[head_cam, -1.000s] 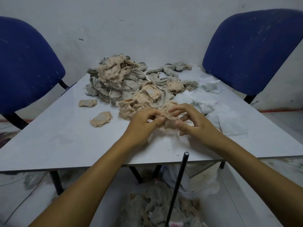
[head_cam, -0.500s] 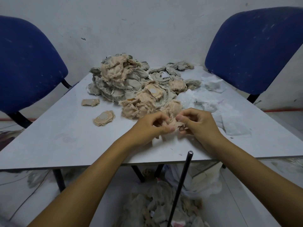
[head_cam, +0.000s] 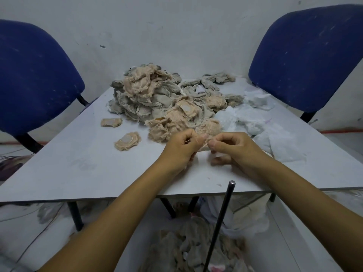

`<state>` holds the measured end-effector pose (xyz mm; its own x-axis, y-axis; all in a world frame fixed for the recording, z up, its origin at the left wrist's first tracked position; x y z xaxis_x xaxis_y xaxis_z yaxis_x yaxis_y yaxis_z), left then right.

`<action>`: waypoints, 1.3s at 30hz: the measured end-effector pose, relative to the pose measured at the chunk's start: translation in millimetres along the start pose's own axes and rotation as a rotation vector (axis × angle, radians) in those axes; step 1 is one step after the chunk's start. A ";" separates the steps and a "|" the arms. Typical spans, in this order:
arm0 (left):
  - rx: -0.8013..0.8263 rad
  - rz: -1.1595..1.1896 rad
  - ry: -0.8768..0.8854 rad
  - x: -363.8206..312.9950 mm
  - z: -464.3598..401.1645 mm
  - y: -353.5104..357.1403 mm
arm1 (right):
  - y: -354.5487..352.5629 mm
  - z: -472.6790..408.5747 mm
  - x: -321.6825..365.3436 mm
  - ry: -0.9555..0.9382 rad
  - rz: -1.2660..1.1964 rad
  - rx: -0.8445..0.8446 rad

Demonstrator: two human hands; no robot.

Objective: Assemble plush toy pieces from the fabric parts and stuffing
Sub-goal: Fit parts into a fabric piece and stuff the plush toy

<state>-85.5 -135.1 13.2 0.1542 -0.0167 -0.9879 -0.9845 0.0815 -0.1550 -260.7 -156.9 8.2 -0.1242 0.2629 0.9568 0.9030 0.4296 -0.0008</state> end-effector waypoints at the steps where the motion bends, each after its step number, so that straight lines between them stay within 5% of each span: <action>1: -0.013 -0.018 0.028 -0.4 1.0 1.9 | 0.7 0.4 -0.2 -0.008 0.016 -0.030; 7: -0.162 -0.511 0.336 3.6 3.7 5.7 | 10.3 5.5 -4.0 -0.208 0.508 -0.179; 12: 0.105 0.083 -0.096 3.0 0.8 3.0 | 9.7 6.0 2.1 -0.331 0.562 -0.152; 16: 0.045 0.154 -0.097 1.9 -1.3 -3.9 | 15.5 7.6 6.5 -0.313 0.306 -0.032; 18: 0.125 0.208 -0.121 2.3 -3.0 -7.7 | 13.1 4.7 6.3 -0.211 0.083 -0.125; 21: 0.257 0.144 -0.148 -1.3 -2.5 -8.3 | 5.6 -2.0 3.4 -0.186 0.456 -0.254; 27: 0.078 -0.014 -0.083 2.8 -7.0 -8.8 | 7.6 -14.8 -13.7 -0.081 0.772 -0.316; 32: -0.040 0.021 -0.044 1.5 -10.2 -6.6 | 5.4 -10.6 -8.5 -0.170 0.637 -0.445; 39: -0.015 -0.010 0.052 0.1 -8.9 -1.7 | 11.5 -2.8 -2.4 -0.276 0.230 -0.189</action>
<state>-84.6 -144.0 13.4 0.1595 -0.0695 -0.9847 -0.9842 0.0660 -0.1641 -248.9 -155.1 6.8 0.0077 0.5665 0.8240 0.9765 0.1732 -0.1281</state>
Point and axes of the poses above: each hand's wrist, its own z-axis away from the middle knuckle, its own y-axis out of the palm, x = y × z, the point moved 2 cm from there along -z, towards the middle knuckle, and after that the axes turned 12 degrees about -y, right-handed, at the moved point
